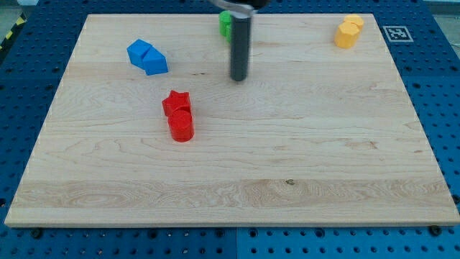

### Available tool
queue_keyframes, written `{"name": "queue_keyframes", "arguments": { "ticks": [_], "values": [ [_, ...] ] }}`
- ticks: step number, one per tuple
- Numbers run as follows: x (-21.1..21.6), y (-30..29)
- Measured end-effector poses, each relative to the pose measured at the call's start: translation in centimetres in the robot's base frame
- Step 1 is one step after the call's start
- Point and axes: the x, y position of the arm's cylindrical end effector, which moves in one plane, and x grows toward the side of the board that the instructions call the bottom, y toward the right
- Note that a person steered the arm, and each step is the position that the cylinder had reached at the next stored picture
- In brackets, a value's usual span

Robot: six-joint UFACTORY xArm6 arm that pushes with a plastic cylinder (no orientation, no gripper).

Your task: Separate green circle and green star

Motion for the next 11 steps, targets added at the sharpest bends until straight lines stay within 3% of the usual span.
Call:
{"name": "queue_keyframes", "arguments": {
  "ticks": [1, 3, 4, 5, 7, 11],
  "values": [
    [-1.9, -5.4],
    [-9.7, -11.4],
    [-14.3, -11.9],
    [-14.4, -11.9],
    [-14.4, -1.6],
    [-14.4, 3.5]
  ]
}}
